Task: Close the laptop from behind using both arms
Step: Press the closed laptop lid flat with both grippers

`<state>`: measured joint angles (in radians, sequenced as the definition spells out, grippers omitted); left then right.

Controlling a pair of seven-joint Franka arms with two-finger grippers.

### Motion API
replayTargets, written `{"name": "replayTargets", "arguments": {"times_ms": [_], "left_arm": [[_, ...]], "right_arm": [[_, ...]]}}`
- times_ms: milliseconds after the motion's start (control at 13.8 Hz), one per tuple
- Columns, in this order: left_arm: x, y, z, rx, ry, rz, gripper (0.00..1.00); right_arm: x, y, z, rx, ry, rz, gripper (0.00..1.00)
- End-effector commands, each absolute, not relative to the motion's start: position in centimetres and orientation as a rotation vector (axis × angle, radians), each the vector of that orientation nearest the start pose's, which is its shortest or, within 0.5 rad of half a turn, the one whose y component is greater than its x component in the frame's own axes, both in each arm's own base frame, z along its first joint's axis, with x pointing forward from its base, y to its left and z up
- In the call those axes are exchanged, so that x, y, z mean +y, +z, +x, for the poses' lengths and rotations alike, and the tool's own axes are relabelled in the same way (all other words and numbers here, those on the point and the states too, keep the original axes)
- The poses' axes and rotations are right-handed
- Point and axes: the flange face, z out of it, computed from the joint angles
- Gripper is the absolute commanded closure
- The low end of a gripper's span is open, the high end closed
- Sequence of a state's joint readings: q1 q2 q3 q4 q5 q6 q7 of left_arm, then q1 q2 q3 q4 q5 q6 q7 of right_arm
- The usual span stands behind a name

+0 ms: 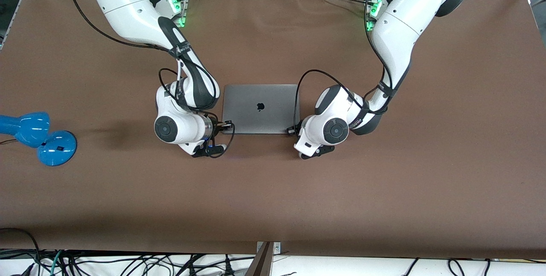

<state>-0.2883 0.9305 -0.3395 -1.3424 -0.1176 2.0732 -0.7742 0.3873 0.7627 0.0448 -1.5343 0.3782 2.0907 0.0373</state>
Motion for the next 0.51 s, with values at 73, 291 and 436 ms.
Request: {"name": "replayTargets", "arguments": {"times_ms": [73, 291, 436], "left_arm": [[-38.8, 18.0, 61.8, -0.465, 0.508, -3.225, 0.83], [-36.7, 24.3, 62.1, -0.436, 0.539, -3.177, 0.0], [-34.4, 28.7, 62.3, -0.34, 0.542, -3.144, 0.0]], "right_arm": [[30.4, 23.2, 63.6, -0.228, 0.474, -2.838, 0.58], [29.5, 26.9, 64.1, -0.282, 0.452, -2.969, 0.01], [28.6, 30.7, 63.9, -0.361, 0.432, -3.056, 0.0]]}}
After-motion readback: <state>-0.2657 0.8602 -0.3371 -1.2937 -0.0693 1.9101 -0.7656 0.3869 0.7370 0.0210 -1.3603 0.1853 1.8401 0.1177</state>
